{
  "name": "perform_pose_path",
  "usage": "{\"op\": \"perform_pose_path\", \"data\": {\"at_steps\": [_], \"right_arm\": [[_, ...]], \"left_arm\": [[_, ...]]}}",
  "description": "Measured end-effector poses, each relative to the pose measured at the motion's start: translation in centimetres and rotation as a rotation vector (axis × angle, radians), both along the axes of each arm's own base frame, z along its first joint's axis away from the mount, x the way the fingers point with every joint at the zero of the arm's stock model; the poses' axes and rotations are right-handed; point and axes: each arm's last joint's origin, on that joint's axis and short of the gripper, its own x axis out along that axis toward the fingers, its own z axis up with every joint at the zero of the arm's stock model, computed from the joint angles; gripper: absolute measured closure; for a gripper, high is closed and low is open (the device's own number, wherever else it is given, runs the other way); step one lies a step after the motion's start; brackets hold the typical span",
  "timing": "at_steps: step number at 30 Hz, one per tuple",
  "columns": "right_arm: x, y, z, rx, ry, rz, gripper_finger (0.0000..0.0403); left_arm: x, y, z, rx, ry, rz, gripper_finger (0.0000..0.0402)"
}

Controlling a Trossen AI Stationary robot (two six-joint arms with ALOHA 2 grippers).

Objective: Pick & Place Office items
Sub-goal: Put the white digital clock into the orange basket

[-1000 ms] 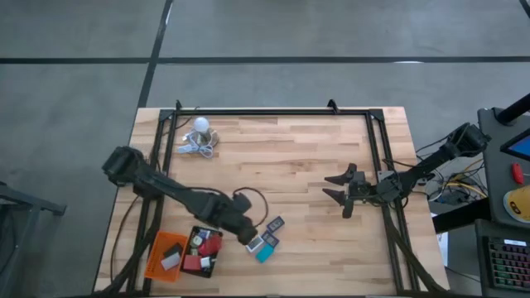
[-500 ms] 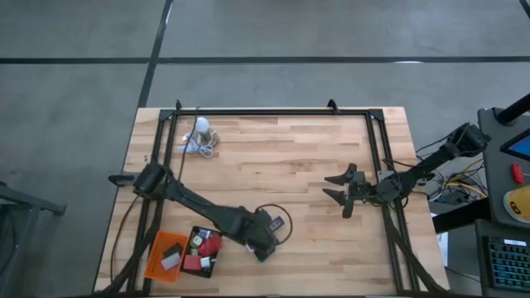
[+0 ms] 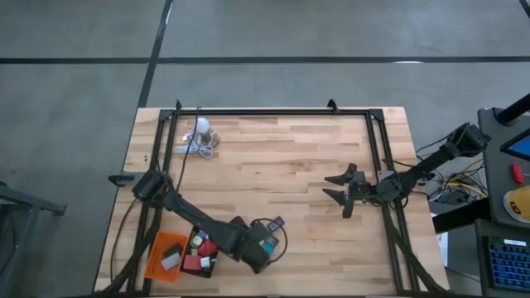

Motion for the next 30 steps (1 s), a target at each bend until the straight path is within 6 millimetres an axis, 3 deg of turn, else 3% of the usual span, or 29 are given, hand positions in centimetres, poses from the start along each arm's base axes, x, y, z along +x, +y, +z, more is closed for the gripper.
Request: {"op": "perform_pose_path", "data": {"at_steps": [10, 30], "right_arm": [[0.0, 0.0, 0.0, 0.0, 0.0, 0.0, 0.0193], [0.0, 0.0, 0.0, 0.0, 0.0, 0.0, 0.0193]], "left_arm": [[0.5, -0.1, -1.8, 0.017, 0.012, 0.008, 0.0144], [0.4, 0.9, -3.5, 0.01, 0.023, 0.03, 0.0145]]}}
